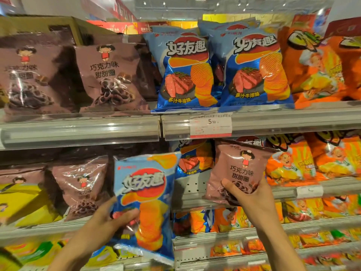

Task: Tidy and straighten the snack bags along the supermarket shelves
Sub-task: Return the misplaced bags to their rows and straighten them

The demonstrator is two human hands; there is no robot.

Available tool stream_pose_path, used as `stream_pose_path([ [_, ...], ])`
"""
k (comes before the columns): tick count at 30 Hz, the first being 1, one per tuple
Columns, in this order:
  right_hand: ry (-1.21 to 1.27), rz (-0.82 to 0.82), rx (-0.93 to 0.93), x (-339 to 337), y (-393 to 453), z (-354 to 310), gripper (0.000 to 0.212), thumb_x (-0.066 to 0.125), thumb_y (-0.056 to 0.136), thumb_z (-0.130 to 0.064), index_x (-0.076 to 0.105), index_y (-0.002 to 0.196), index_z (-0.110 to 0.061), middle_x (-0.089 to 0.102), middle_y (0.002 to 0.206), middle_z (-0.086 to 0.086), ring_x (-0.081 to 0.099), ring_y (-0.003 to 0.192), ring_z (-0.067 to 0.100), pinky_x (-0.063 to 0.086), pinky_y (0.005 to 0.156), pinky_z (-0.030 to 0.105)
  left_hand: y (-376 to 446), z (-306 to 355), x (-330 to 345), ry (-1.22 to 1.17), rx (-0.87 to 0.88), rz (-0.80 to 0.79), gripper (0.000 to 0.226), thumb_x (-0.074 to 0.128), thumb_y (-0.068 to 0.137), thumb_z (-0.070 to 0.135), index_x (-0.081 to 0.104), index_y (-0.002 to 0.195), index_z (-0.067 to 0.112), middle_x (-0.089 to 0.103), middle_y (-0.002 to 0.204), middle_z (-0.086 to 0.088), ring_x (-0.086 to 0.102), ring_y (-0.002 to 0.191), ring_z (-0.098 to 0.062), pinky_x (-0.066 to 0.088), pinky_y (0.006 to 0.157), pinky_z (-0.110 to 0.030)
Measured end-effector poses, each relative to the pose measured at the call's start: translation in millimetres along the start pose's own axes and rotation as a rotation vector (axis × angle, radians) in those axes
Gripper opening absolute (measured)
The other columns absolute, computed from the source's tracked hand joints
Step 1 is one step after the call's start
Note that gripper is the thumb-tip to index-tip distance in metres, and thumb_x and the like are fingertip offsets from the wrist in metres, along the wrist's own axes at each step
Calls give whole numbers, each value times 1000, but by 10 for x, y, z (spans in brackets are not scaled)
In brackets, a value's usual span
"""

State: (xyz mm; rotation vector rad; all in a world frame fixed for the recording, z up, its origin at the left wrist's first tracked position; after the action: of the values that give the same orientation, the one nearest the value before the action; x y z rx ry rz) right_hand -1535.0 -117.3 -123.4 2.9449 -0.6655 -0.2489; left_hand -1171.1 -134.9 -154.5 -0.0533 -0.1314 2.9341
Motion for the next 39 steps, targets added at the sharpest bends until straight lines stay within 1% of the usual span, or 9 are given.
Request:
stream_pose_path([
  [3, 1, 5, 3, -52, -31, 17, 77, 86, 58, -47, 57, 125, -25, 74, 112, -5, 71, 104, 17, 57, 95, 50, 146, -40, 332, 15, -35, -114, 38, 73, 82, 18, 64, 118, 11, 71, 101, -24, 71, 87, -28, 60, 75, -35],
  [7, -7, 44, 9, -220, -43, 52, 77, 86, 57, -49, 60, 124, -24, 76, 110, -7, 72, 101, 13, 58, 94, 48, 406, 225, 761, -7, 77, -174, 35, 70, 86, 19, 61, 118, 7, 74, 98, -15, 71, 84, -24, 58, 73, -32],
  [15, -23, 110, 36, -558, -22, 194, 80, 86, 54, -58, 64, 123, -24, 76, 110, -2, 72, 104, 23, 57, 95, 53, 904, 724, 1104, -28, 294, 76, 12, 63, 95, 9, 53, 99, 4, 71, 76, -5, 69, 66, -14, 56, 61, -22],
  [21, -17, 122, 29, -682, -36, 293, 77, 86, 54, -55, 60, 122, -29, 76, 109, -3, 71, 103, 22, 57, 94, 53, 1035, 596, 1028, 190, 343, 165, 28, 66, 93, 15, 39, 85, 11, 68, 70, -6, 66, 69, -20, 54, 65, -42],
  [23, -21, 117, 34, -703, -38, 332, 74, 87, 57, -52, 63, 121, -24, 76, 108, -2, 72, 102, 22, 57, 94, 53, 1063, 572, 967, 243, 358, 190, 30, 69, 92, 17, 40, 84, 12, 68, 67, 6, 62, 63, -7, 52, 61, -29],
  [26, -16, 86, 61, -687, -50, 399, 72, 88, 58, -50, 65, 120, -18, 78, 105, 1, 74, 99, 25, 58, 92, 54, 1110, 517, 994, 287, 322, 156, 28, 71, 90, 24, 49, 92, 7, 69, 76, 5, 61, 69, -8, 52, 67, -27],
  [30, -9, 54, 74, -636, -76, 409, 70, 88, 58, -49, 65, 118, -22, 78, 103, -3, 74, 98, 22, 59, 90, 52, 1099, 456, 1300, 184, 326, -104, 21, 65, 96, 19, 49, 83, 12, 59, 66, -10, 52, 59, -20, 46, 63, -30],
  [35, -15, 16, 56, -568, -125, 338, 62, 88, 61, -40, 64, 116, -22, 78, 98, -13, 73, 91, 4, 60, 85, 37, 1201, 243, 1172, 99, 142, 26, 36, 82, 80, 25, 63, 89, -5, 73, 82, -19, 69, 73, -41, 57, 69, -46],
  [39, -28, -44, 49, -426, -183, 320, 64, 90, 62, -39, 61, 119, -28, 76, 97, -19, 71, 88, -1, 56, 77, 27, 1176, 262, 1182, 86, 106, 84, 35, 87, 73, 20, 68, 97, 4, 77, 84, -4, 75, 79, -22, 58, 66, -29],
])
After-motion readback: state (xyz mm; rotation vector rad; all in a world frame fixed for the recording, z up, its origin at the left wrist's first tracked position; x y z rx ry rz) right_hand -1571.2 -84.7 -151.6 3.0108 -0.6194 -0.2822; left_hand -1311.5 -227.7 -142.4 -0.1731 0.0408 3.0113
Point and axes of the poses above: each hand's wrist, its own y-axis towards the middle knuckle, its own x-axis out of the palm, z = x × y, the point moved 9 cm from there along y, towards the middle knuckle
